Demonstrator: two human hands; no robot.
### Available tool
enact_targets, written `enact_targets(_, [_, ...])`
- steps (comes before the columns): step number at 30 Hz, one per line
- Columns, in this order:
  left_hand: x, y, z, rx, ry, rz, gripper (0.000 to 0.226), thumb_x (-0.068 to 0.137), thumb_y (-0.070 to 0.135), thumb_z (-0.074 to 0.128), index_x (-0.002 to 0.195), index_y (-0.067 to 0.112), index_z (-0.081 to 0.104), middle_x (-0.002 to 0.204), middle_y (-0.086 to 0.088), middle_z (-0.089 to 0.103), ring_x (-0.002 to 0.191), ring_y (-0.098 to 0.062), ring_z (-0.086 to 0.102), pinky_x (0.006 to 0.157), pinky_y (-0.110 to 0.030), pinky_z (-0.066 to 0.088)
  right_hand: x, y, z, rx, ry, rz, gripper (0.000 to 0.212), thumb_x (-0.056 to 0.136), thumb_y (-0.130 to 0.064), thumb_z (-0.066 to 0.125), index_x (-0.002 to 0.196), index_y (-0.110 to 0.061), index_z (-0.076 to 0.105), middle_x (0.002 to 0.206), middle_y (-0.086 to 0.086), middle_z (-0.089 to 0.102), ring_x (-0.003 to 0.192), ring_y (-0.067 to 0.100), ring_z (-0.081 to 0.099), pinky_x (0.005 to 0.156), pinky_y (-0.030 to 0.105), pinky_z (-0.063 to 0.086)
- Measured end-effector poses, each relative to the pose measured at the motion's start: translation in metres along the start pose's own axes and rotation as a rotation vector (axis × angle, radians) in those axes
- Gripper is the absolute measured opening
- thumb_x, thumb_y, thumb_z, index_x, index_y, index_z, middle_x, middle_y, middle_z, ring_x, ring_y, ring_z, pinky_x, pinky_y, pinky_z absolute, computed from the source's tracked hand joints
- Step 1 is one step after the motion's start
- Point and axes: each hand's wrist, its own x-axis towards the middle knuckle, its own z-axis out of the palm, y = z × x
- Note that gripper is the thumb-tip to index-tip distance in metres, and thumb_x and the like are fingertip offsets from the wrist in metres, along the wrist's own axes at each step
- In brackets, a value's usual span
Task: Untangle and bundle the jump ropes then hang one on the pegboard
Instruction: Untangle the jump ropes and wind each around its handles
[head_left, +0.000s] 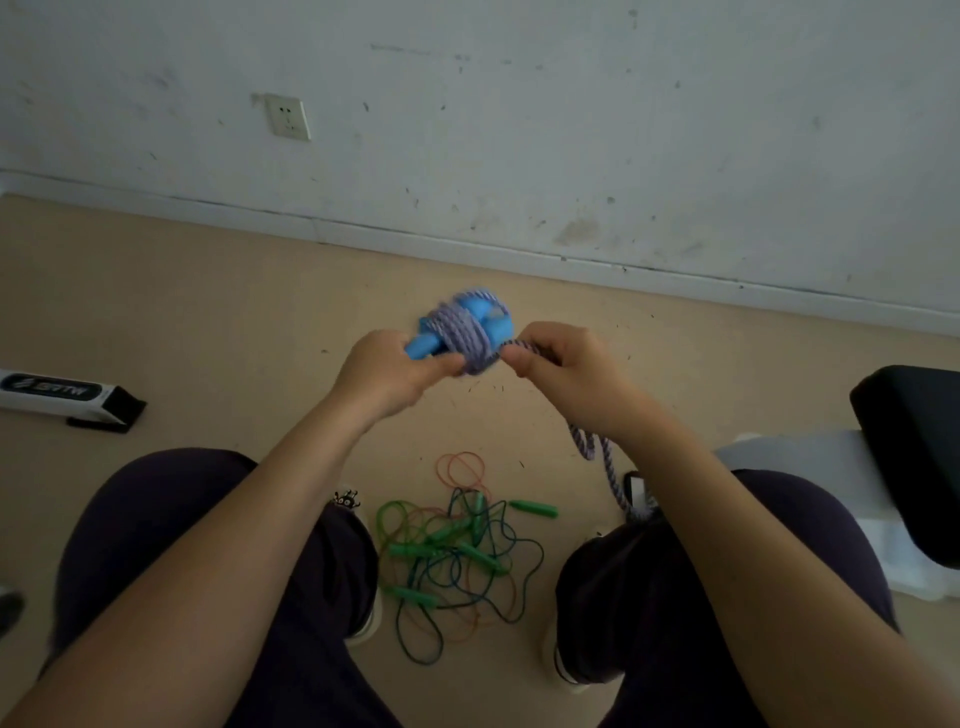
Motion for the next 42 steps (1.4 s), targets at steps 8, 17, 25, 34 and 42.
enact_targets(8, [-0.014,0.017,-0.005,0.158,-0.528,0.153,0.039,0.078,0.047,0.08,0.071,0.016,0.058,0.045,0.004,0.056,0.041,-0.008,0.047,0.044,-0.015,0.036,0.003,0.01,-0.006,-0.115,0.133,-0.073,0.023,0.091,-0.021,0.069,0.082,0.001,0.07,0.073,0.01,0.063,0.068,0.023,0.055,0.064,0.039,0.044])
enact_targets(17, [-0.019,0.019,-0.014,0.037,-0.661,0.177,0.054,0.057,0.06,0.082,0.072,0.013,0.06,0.05,-0.002,0.053,0.045,-0.016,0.046,0.049,-0.02,0.038,0.004,0.014,-0.012,0.132,0.092,0.01,0.038,0.076,-0.029,0.082,0.088,-0.011,0.051,0.07,-0.001,0.046,0.061,0.006,0.039,0.058,0.023,0.036])
enact_targets(25, [-0.02,0.018,-0.009,-0.107,-0.613,0.164,0.046,0.061,0.052,0.087,0.07,0.014,0.064,0.049,-0.002,0.053,0.043,-0.014,0.045,0.046,-0.02,0.037,0.004,0.011,-0.009,0.265,0.078,0.023,0.005,0.089,-0.015,0.069,0.09,-0.01,0.072,0.085,-0.001,0.068,0.08,0.008,0.063,0.079,0.029,0.052])
enact_targets(34, [-0.022,0.02,-0.009,-0.217,-0.59,0.131,0.048,0.057,0.052,0.085,0.07,0.013,0.061,0.046,-0.002,0.047,0.039,-0.013,0.038,0.042,-0.019,0.032,0.003,0.012,-0.014,0.391,-0.051,0.118,0.03,0.088,-0.029,0.07,0.115,-0.016,0.072,0.113,-0.005,0.071,0.107,0.009,0.066,0.095,0.032,0.053])
enact_targets(42, [-0.022,0.021,-0.01,-0.478,-0.44,0.15,0.034,0.075,0.034,0.085,0.074,0.01,0.06,0.044,0.005,0.05,0.036,-0.006,0.035,0.038,-0.017,0.026,0.0,0.008,-0.01,0.982,-0.121,0.187,0.037,0.089,-0.022,0.062,0.122,-0.005,0.059,0.109,0.012,0.065,0.094,0.028,0.062,0.082,0.035,0.053])
